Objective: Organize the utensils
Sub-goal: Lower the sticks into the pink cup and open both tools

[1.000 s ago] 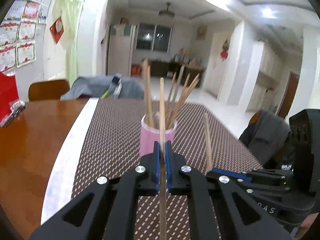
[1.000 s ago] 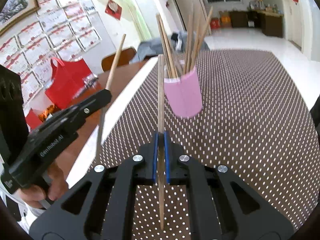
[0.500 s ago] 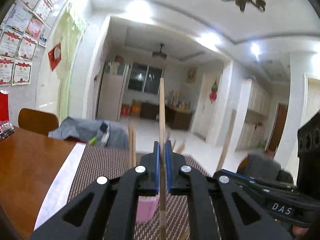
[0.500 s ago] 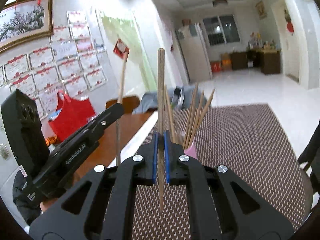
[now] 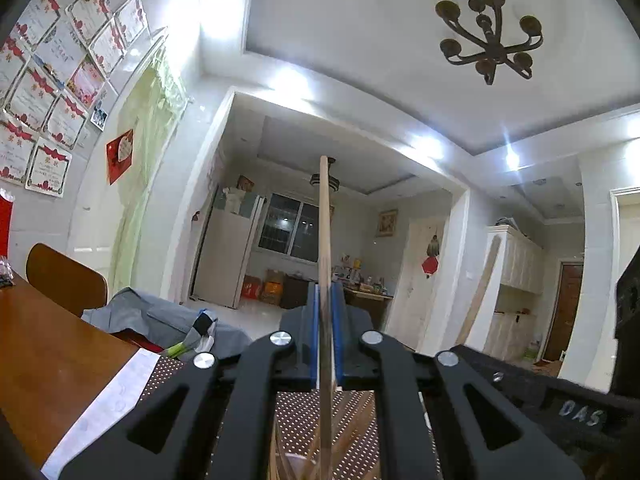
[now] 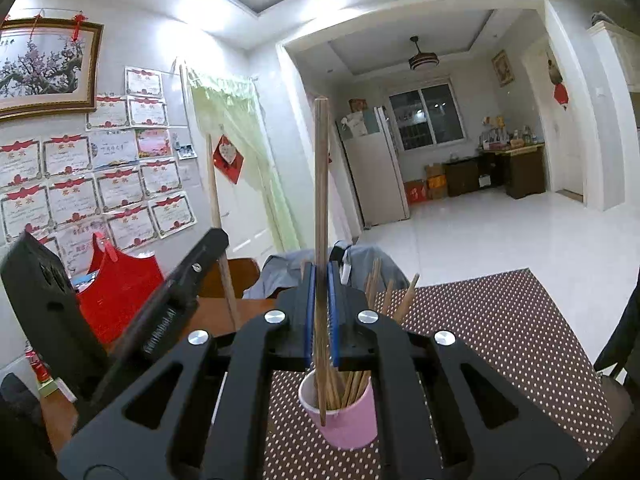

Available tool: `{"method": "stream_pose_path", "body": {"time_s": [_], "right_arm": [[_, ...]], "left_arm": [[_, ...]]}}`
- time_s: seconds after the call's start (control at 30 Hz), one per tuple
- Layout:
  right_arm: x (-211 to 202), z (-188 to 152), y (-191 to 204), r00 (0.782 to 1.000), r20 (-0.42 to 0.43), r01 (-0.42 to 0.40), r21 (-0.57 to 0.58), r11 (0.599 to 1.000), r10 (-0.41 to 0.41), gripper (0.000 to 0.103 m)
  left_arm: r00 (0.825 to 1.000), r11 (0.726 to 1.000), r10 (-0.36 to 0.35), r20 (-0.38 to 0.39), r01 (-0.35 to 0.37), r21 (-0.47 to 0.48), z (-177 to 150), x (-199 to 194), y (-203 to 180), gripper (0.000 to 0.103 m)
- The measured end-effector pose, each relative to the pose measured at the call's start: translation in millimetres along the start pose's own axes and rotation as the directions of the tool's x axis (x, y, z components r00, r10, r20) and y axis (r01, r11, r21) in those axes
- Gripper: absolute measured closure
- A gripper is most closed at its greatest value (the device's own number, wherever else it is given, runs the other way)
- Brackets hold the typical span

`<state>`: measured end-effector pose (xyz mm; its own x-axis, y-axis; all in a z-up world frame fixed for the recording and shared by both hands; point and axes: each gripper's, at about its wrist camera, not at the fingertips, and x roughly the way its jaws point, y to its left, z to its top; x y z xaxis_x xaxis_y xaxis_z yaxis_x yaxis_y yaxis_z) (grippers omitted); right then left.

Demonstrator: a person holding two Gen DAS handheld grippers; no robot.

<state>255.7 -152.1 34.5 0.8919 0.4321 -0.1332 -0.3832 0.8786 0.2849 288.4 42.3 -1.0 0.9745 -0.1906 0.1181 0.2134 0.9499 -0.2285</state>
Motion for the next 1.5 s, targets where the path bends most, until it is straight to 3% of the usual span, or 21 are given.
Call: {"method": "stream_pose_path", "body": {"time_s": [0.17,0.6,1.07,1.27,1.37,1.5], "right_arm": [[12,-2,-2,0.999,0.031,0.041,-0.014,0.999,-0.041,0.097],[33,-13,-15,0.997,-0.007,0.071,-0.007,0.997,-0.071,0.097],[42,-15,-11,0.997,-0.055,0.057,-0.013,0.998,-0.058,0.096],[47,-19,-10,0.995,-0.087,0.043,-0.013,0.999,-0.044,0.096],[48,-19,-10,0.995,-0.096,0.035,-0.011,0.999,-0.036,0.096],[49,-19,-12,0.994,-0.108,0.029,0.001,1.0,-0.029,0.096]], "left_arm": [[1.0,1.0,0.024,0.005,-0.024,-0.009,-14,22,13,0.097],[0.998,0.998,0.066,0.019,-0.066,0.018,-39,46,21,0.097],[0.994,0.994,0.095,-0.056,-0.091,0.067,-57,49,21,0.097],[0.986,0.993,0.097,-0.138,-0.086,0.082,-63,47,19,0.096],[0.98,0.991,0.109,-0.169,-0.093,0.099,-61,42,16,0.078],[0.968,0.982,0.146,-0.204,-0.116,0.149,-56,32,10,0.075]]}}
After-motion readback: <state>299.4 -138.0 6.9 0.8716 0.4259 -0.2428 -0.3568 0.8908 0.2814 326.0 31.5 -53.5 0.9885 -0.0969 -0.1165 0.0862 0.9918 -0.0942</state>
